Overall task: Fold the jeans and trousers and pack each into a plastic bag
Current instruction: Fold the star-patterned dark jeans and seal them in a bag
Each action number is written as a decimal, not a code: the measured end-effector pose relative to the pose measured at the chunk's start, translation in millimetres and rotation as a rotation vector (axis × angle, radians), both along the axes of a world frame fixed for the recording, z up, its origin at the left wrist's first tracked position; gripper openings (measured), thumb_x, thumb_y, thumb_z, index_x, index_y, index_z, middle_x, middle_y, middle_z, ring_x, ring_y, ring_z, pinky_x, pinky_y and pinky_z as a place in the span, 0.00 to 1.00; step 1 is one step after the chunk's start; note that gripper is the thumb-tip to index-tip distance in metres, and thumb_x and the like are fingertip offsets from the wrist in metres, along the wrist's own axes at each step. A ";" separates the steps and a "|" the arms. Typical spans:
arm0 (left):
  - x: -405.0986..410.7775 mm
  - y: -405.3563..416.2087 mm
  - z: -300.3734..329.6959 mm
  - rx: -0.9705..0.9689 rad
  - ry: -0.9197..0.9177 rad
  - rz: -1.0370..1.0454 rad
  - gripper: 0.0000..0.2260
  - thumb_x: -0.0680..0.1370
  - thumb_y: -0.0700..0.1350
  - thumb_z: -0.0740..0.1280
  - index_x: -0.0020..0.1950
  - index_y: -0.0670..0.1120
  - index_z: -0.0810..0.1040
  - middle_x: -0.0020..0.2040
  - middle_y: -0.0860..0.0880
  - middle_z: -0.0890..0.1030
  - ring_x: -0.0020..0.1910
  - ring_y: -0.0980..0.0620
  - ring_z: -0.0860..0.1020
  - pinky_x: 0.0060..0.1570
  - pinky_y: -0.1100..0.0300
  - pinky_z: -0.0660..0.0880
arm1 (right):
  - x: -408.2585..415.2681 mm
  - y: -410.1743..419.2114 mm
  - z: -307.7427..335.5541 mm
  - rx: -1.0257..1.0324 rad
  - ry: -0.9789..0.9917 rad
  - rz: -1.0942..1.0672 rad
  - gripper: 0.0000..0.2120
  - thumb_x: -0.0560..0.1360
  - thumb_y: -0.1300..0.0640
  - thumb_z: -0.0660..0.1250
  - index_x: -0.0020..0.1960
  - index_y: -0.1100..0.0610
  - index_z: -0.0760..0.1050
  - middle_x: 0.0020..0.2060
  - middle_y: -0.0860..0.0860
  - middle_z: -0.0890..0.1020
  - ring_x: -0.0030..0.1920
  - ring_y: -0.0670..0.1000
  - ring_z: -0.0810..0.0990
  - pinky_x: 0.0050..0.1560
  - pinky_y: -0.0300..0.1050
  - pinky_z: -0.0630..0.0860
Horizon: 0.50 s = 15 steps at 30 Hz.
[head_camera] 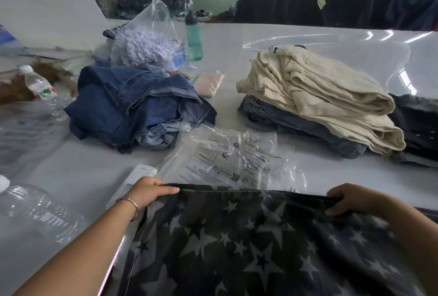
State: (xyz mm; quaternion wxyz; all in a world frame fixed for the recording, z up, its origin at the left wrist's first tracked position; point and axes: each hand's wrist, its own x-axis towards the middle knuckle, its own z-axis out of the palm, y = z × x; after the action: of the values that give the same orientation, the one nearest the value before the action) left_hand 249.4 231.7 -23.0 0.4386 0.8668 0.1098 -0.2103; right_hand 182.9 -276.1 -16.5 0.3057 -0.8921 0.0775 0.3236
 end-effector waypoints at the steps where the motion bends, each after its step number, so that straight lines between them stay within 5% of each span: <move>1: 0.0 2.2 -0.5 -0.065 0.017 0.015 0.19 0.63 0.54 0.79 0.32 0.40 0.78 0.31 0.46 0.81 0.31 0.47 0.78 0.38 0.56 0.76 | 0.6 -7.6 0.7 -0.040 0.010 0.001 0.08 0.66 0.55 0.78 0.36 0.55 0.80 0.30 0.47 0.81 0.31 0.43 0.77 0.35 0.34 0.72; 4: 1.8 3.4 -1.8 -0.107 0.025 0.049 0.14 0.65 0.51 0.79 0.39 0.41 0.84 0.39 0.45 0.85 0.41 0.46 0.83 0.50 0.52 0.78 | 2.5 -27.6 2.3 -0.110 -0.017 -0.043 0.11 0.68 0.50 0.76 0.33 0.53 0.78 0.29 0.47 0.79 0.28 0.42 0.74 0.33 0.32 0.69; 7: 5.5 -0.7 -9.5 -0.042 0.033 0.104 0.16 0.64 0.51 0.79 0.38 0.40 0.82 0.35 0.47 0.84 0.38 0.47 0.82 0.40 0.59 0.75 | 0.2 -34.3 -1.7 -0.114 -0.125 -0.123 0.12 0.72 0.47 0.72 0.34 0.53 0.78 0.31 0.48 0.79 0.33 0.45 0.76 0.36 0.37 0.69; 11: 7.0 -10.0 -17.9 0.044 -0.013 0.157 0.18 0.63 0.52 0.80 0.36 0.42 0.76 0.34 0.42 0.79 0.37 0.45 0.78 0.39 0.57 0.70 | -3.4 -29.4 -4.1 -0.104 -0.097 -0.165 0.14 0.75 0.44 0.67 0.39 0.53 0.78 0.37 0.50 0.80 0.39 0.48 0.77 0.40 0.40 0.71; 15: -0.1 -7.9 -14.4 -0.156 0.005 0.169 0.17 0.59 0.53 0.79 0.39 0.45 0.79 0.39 0.42 0.84 0.40 0.43 0.81 0.40 0.55 0.74 | -1.7 -36.0 7.3 -0.040 0.025 -0.229 0.09 0.74 0.49 0.69 0.41 0.54 0.80 0.44 0.54 0.82 0.46 0.52 0.79 0.54 0.47 0.75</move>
State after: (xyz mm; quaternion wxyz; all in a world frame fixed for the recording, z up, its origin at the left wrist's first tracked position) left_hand 249.2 223.8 -37.4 0.5204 0.8173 0.1669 -0.1828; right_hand 181.2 -312.2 -9.2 0.3221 -0.8791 0.1893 0.2961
